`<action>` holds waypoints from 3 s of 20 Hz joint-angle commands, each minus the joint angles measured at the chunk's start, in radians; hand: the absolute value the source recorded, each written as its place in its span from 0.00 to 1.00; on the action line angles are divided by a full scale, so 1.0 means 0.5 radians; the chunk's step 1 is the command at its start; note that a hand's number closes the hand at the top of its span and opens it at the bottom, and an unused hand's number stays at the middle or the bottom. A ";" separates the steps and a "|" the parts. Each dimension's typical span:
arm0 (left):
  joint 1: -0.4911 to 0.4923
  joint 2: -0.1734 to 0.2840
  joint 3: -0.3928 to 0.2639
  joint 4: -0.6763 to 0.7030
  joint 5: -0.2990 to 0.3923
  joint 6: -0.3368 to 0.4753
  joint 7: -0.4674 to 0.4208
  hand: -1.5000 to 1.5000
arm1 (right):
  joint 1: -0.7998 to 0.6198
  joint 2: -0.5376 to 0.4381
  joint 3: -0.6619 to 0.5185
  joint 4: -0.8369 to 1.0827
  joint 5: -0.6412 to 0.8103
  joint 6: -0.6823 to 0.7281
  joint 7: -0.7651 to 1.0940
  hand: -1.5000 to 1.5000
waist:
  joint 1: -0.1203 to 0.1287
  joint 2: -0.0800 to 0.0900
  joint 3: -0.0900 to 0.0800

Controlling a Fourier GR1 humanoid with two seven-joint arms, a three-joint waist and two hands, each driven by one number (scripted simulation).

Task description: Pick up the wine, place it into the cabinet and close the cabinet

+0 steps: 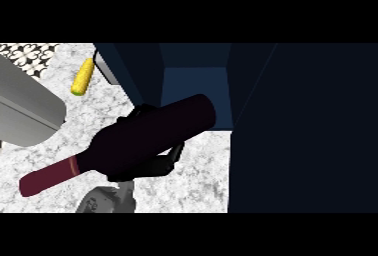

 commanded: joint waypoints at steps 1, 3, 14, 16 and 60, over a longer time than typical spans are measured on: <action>-0.263 -0.001 -0.034 0.281 -0.041 0.117 -0.077 1.00 | 0.092 0.039 0.053 -0.033 0.034 0.034 -0.060 0.00 | -0.008 0.001 0.000; -0.321 -0.001 -0.050 0.200 -0.119 0.174 0.101 1.00 | -0.055 -0.060 -0.077 0.011 -0.056 0.002 0.053 0.00 | 0.001 -0.001 0.000; -0.595 -0.001 -0.248 0.911 0.243 0.425 -0.328 1.00 | 0.065 0.004 0.040 0.006 0.019 0.070 -0.067 0.00 | -0.017 0.003 -0.001; -0.669 -0.001 -0.272 0.994 0.316 0.449 -0.368 1.00 | -0.012 0.037 0.043 0.157 0.121 0.057 -0.198 0.00 | -0.014 0.004 -0.001; -1.375 -0.001 -0.304 2.393 1.389 -0.153 -0.986 1.00 | 0.026 0.071 0.057 0.291 0.098 0.105 -0.304 0.00 | -0.052 0.016 -0.001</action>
